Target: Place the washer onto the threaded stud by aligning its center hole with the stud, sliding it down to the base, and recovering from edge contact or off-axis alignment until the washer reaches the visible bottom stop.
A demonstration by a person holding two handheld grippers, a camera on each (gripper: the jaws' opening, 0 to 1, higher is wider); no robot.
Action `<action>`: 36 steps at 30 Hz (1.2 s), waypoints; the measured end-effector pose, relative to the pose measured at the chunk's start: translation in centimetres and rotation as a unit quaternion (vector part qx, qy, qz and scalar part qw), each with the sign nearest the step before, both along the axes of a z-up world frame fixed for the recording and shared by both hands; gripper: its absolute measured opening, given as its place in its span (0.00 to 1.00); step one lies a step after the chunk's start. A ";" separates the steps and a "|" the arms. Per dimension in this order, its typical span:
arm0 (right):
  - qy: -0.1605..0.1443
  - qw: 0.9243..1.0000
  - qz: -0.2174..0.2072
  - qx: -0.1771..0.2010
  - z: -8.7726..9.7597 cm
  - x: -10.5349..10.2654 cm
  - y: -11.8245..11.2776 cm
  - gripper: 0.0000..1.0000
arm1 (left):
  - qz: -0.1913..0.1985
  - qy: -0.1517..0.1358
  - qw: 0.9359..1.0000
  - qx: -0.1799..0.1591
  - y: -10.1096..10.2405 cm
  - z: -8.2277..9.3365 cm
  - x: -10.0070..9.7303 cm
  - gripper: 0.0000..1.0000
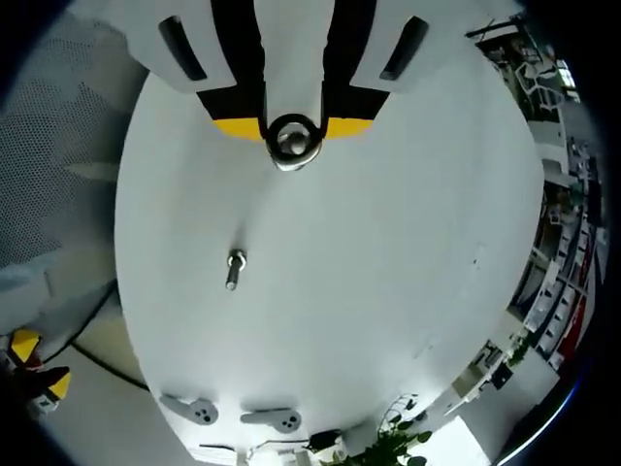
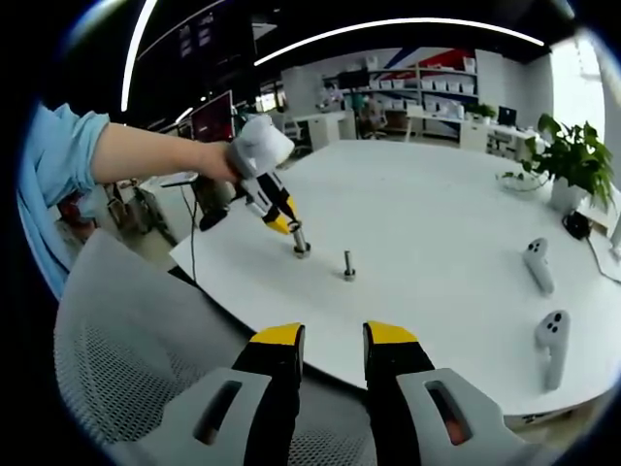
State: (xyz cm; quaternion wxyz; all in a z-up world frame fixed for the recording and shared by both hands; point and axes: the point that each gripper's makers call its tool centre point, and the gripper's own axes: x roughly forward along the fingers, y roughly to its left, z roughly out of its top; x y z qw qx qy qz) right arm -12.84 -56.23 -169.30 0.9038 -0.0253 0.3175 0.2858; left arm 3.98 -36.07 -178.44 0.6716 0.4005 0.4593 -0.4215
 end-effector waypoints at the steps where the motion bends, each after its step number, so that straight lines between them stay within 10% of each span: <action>1: 0.000 1.000 0.000 0.000 0.0 0.0 0.0 0.26 | 0.000 -0.002 1.000 0.006 0.2 -0.1 0.2 0.19; 36: 0.006 1.000 0.006 -0.005 -0.3 0.0 0.1 0.26 | 0.003 0.046 0.998 0.049 0.1 -5.1 0.1 0.18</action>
